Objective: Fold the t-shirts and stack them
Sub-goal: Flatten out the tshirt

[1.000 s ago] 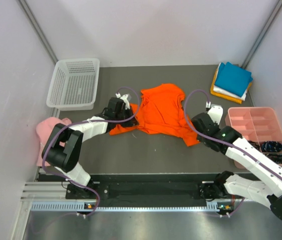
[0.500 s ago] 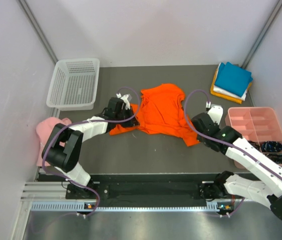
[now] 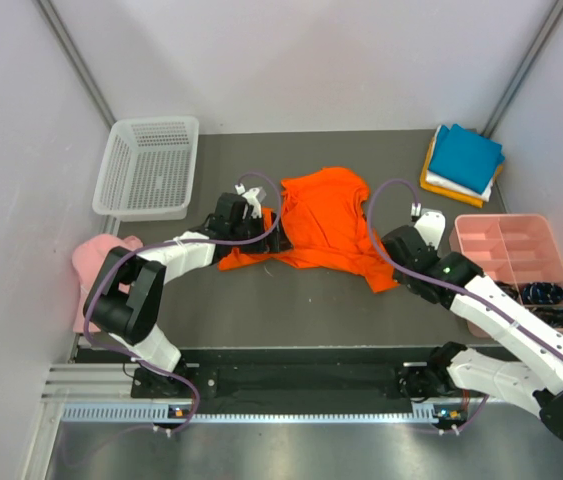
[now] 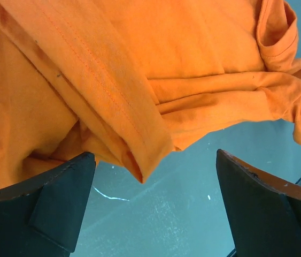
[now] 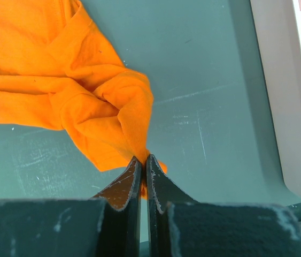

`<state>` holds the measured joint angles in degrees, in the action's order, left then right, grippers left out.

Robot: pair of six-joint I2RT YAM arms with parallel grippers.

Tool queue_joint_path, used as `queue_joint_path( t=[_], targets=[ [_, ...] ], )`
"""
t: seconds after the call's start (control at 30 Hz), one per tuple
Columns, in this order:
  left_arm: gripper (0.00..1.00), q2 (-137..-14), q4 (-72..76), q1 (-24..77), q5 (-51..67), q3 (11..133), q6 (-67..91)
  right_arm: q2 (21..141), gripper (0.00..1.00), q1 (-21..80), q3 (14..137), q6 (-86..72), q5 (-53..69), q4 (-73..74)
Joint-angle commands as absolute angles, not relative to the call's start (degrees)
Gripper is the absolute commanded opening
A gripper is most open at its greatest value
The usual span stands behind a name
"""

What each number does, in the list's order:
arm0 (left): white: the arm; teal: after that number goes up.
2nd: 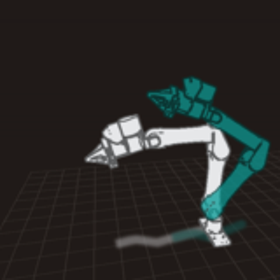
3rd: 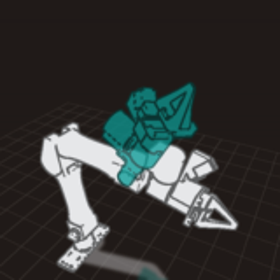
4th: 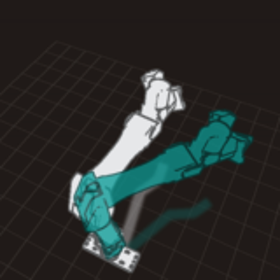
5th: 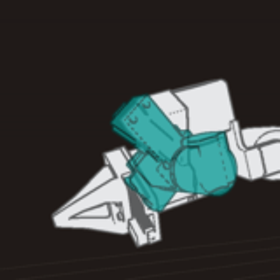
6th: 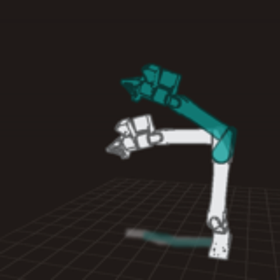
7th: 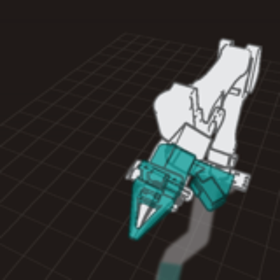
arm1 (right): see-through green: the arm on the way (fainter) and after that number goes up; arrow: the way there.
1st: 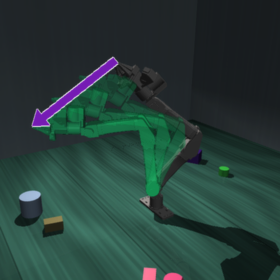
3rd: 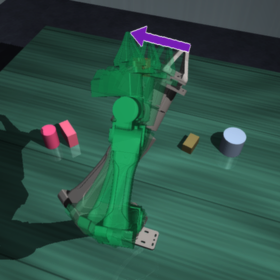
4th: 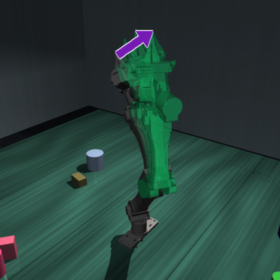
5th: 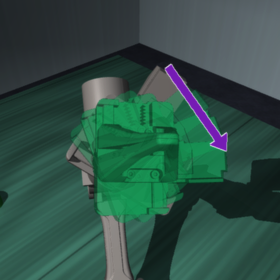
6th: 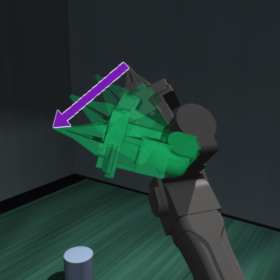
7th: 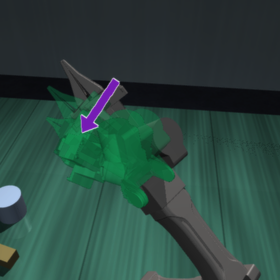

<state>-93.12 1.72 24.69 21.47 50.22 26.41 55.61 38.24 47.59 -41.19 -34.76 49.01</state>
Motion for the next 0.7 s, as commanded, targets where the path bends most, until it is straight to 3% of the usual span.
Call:
queue_joint_path(
  t=[0.0,0.17,0.47,0.67],
  targets=[
    [0.99,-90.88,1.85,24.87,21.97,52.03,24.78,54.67,0.00,38.76,47.81,-41.75,-34.72,48.08],
    [0.97,-91.14,1.23,24.87,21.09,52.64,25.22,54.67,0.00,38.76,47.81,-41.84,-34.72,48.08],
    [0.77,-89.13,0.26,24.87,21.97,52.30,27.07,54.67,0.00,38.76,47.81,-41.66,-34.72,48.16],
    [0.79,-83.51,-5.35,24.87,18.90,50.45,26.02,54.84,0.00,38.67,47.64,-41.75,-34.46,47.46]
  ],
)
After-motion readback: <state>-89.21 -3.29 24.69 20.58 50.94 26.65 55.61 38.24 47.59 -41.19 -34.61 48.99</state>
